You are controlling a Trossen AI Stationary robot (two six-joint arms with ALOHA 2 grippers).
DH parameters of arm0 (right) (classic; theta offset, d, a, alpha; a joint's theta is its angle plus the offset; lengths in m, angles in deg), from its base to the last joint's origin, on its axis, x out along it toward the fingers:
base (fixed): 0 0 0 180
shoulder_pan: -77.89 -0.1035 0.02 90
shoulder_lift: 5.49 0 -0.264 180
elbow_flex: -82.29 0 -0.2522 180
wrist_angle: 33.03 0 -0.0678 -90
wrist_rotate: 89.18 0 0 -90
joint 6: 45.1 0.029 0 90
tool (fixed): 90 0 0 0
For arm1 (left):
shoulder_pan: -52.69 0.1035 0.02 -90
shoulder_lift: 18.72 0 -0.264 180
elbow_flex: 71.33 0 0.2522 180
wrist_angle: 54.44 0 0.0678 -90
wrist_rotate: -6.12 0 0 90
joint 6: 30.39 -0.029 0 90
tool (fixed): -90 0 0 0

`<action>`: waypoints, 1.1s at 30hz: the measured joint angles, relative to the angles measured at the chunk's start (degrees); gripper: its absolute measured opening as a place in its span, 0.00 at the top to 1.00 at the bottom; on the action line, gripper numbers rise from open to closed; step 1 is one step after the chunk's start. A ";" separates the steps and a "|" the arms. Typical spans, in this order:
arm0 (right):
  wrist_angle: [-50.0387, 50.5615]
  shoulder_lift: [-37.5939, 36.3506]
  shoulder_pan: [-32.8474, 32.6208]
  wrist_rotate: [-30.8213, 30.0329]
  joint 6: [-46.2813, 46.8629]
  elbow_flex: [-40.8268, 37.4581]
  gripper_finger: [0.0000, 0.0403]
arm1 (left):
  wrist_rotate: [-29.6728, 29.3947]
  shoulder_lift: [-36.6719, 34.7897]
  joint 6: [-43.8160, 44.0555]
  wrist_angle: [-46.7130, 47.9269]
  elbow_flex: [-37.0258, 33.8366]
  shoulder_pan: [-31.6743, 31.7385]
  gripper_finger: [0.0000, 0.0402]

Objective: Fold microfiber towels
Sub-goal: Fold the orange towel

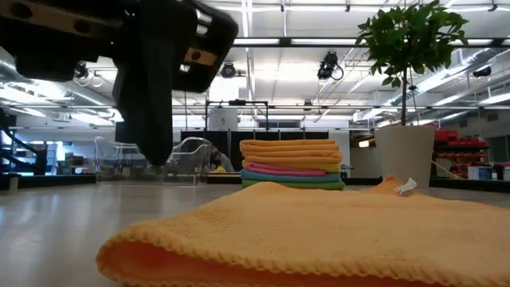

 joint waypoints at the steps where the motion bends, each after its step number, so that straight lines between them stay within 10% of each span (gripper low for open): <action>1: 0.00 0.50 0.00 -1.41 -1.54 0.74 0.50 | 0.09 -0.01 -2.02 -1.28 -0.49 -0.03 0.50; 9: 4.32 1.31 1.37 -7.83 -7.15 3.23 0.43 | -1.79 1.66 -6.33 -4.57 -2.42 0.07 0.41; 33: 2.61 6.73 5.31 -1.96 -5.41 2.56 0.48 | -0.22 5.66 7.68 -7.81 -2.33 4.05 0.62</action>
